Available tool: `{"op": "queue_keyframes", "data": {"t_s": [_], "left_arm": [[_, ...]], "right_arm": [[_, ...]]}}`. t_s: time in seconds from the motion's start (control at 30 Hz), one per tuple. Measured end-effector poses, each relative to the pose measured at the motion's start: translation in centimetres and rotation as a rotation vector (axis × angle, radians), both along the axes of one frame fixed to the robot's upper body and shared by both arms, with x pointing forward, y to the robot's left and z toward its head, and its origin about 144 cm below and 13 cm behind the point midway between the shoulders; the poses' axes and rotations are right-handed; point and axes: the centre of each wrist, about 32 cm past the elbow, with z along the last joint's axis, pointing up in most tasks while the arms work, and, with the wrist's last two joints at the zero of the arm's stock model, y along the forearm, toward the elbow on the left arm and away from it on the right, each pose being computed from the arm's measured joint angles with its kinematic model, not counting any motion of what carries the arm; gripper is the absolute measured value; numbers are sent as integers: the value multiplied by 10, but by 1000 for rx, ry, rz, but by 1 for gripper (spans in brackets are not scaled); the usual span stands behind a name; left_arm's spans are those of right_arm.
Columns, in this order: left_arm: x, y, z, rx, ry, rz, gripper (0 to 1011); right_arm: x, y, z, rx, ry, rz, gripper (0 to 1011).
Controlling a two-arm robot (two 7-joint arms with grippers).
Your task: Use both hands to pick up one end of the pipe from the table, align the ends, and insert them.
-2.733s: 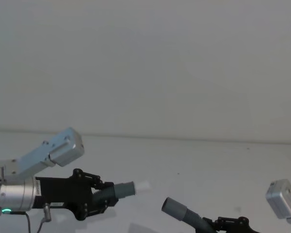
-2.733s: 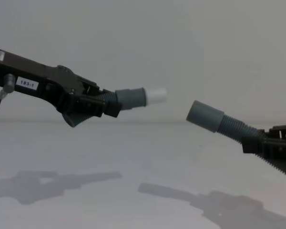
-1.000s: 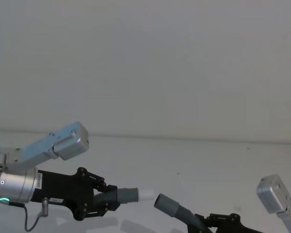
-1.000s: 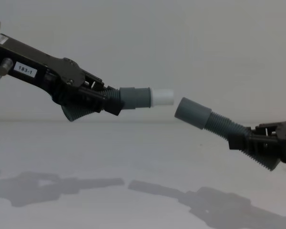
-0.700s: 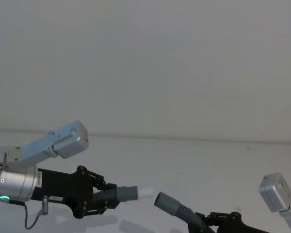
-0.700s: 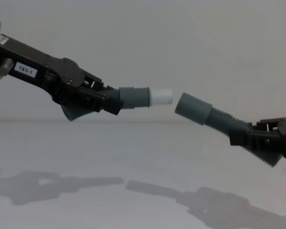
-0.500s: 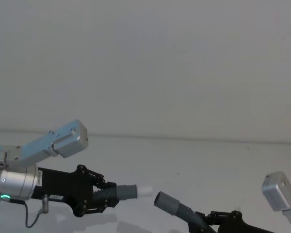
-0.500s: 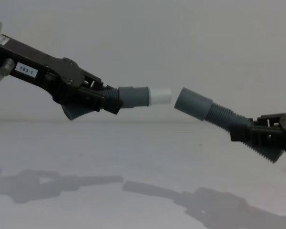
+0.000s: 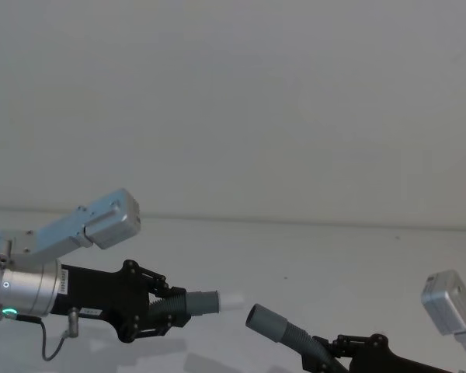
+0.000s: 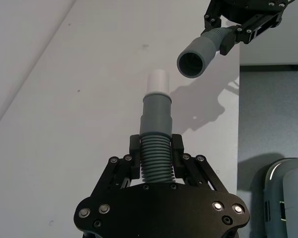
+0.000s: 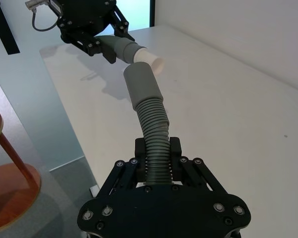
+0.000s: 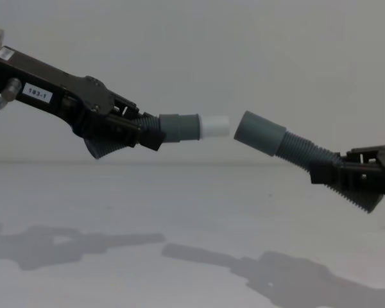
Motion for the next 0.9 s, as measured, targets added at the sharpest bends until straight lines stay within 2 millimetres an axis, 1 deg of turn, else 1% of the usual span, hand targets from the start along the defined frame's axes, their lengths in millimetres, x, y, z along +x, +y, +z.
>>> {"op": "queue_keyframes", "data": {"t_s": [0.9], "left_arm": [[1, 3, 1, -9, 11, -16, 329]], "right_arm": [[4, 4, 0, -6, 11, -9, 251]]}}
